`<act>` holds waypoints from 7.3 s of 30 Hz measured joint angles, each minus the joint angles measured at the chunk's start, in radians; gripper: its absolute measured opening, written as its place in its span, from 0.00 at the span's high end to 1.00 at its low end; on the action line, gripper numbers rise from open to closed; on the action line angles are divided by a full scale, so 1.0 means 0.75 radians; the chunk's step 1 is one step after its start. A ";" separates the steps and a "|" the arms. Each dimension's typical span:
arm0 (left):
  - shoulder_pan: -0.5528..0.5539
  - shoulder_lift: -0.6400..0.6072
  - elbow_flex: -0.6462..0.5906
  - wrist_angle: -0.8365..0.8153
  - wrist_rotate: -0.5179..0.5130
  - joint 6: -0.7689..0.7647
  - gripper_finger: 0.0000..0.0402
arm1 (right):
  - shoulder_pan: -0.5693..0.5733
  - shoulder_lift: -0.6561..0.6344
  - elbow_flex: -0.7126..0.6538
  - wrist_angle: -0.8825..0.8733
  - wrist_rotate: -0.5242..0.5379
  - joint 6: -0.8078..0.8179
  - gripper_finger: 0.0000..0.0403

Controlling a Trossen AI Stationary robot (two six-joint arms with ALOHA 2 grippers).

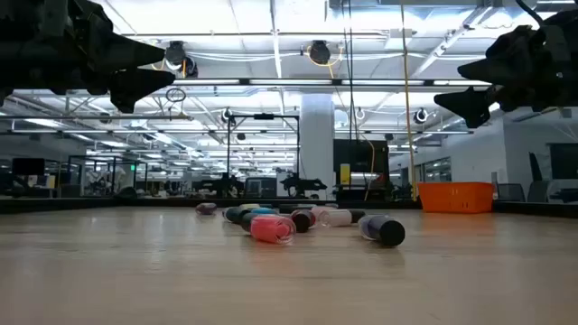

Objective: Pick & Place Nail Polish

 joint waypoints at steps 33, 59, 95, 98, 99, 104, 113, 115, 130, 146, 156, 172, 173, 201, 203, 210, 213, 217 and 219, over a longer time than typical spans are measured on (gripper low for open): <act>0.000 0.000 0.000 0.000 0.001 0.000 0.37 | 0.000 0.000 0.000 0.000 0.000 0.000 0.14; 0.000 0.000 0.000 0.000 0.001 0.000 0.37 | 0.000 0.000 0.000 0.000 0.000 0.000 0.14; 0.002 0.000 0.000 0.010 0.000 -0.093 0.37 | 0.000 0.000 0.000 0.000 0.000 0.000 0.14; 0.002 0.000 0.000 0.009 -0.071 -0.098 0.37 | 0.000 0.000 0.000 0.000 0.000 0.000 0.14; 0.003 0.000 0.000 0.009 -0.121 -0.102 0.37 | 0.000 0.000 0.000 0.000 0.000 0.000 0.14; 0.034 0.000 0.091 -0.159 -0.325 -0.278 0.37 | 0.000 0.000 0.000 0.000 0.000 0.000 0.14; 0.236 0.210 0.851 -1.539 -0.320 -0.561 0.37 | 0.000 0.000 0.000 0.000 0.000 0.000 0.14; 0.292 0.270 0.961 -1.683 -0.325 -0.688 0.37 | 0.000 0.000 0.000 0.000 0.000 0.000 0.14; 0.666 0.817 1.027 -1.630 -0.006 -1.019 0.37 | 0.000 0.000 0.000 -0.001 0.000 0.000 0.14; 0.690 1.046 1.027 -1.606 0.088 -1.060 0.37 | 0.000 0.000 0.000 0.000 0.000 0.000 0.14; 0.726 1.045 1.029 -1.734 0.047 -1.095 0.46 | 0.000 -0.001 0.000 0.000 0.000 0.000 0.14; 0.734 1.031 1.024 -1.657 0.131 -0.543 0.87 | 0.000 -0.001 0.000 0.000 0.000 0.000 0.14; 0.736 1.026 1.024 -1.627 0.130 -0.468 0.88 | 0.000 -0.001 0.000 0.000 0.000 0.000 0.14; 0.735 0.912 1.029 -1.748 0.327 0.753 0.31 | 0.000 0.000 0.000 0.000 0.000 0.000 0.14; 0.743 0.913 1.029 -1.751 0.327 0.750 0.34 | 0.000 0.000 0.000 0.000 0.000 0.000 0.14; 0.772 0.916 1.026 -1.753 0.316 0.477 0.40 | 0.000 0.000 0.000 0.000 0.000 0.000 0.14; 0.771 0.916 1.026 -1.741 0.315 0.378 0.41 | 0.000 0.000 0.000 0.000 0.000 0.000 0.14; 0.771 0.916 1.026 -1.727 0.315 0.278 0.42 | 0.000 0.000 0.000 0.000 0.000 0.000 0.14; 0.770 0.916 1.026 -1.715 0.315 0.288 0.42 | 0.000 0.000 0.000 0.000 0.000 0.000 0.14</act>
